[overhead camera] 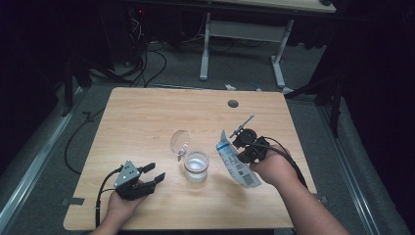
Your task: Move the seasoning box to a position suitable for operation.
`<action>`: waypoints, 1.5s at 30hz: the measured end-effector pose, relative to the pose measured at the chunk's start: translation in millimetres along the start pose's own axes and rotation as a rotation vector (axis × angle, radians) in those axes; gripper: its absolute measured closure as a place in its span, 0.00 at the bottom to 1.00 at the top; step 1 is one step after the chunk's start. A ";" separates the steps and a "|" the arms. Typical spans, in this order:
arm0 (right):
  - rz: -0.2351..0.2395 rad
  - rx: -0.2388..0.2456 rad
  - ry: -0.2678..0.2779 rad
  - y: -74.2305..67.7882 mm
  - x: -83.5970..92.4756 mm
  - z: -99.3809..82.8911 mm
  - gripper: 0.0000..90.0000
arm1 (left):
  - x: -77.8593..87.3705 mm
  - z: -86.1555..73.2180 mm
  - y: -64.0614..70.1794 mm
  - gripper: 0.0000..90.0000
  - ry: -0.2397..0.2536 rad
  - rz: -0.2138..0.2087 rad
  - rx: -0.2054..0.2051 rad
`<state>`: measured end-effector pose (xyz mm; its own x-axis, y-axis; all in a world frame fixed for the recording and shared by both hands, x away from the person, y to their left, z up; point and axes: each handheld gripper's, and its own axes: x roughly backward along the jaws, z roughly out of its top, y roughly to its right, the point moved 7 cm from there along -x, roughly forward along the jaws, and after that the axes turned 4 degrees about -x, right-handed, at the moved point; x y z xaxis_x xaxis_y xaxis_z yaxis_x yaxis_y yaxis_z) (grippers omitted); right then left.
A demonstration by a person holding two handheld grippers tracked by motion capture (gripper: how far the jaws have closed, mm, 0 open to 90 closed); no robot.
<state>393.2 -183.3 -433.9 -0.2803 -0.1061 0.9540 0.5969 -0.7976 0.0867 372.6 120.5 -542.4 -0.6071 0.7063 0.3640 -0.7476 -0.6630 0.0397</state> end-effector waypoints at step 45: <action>-0.016 -0.207 0.377 45.4 -20.4 -40.3 1.00 | -3.7 -5.2 2.6 0.48 -0.026 0.007 -0.029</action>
<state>395.7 -241.3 -461.0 -0.5666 -0.2721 0.7778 0.4379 -0.8990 0.0045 371.5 117.5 -548.4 -0.6052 0.6948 0.3885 -0.7512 -0.6600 0.0102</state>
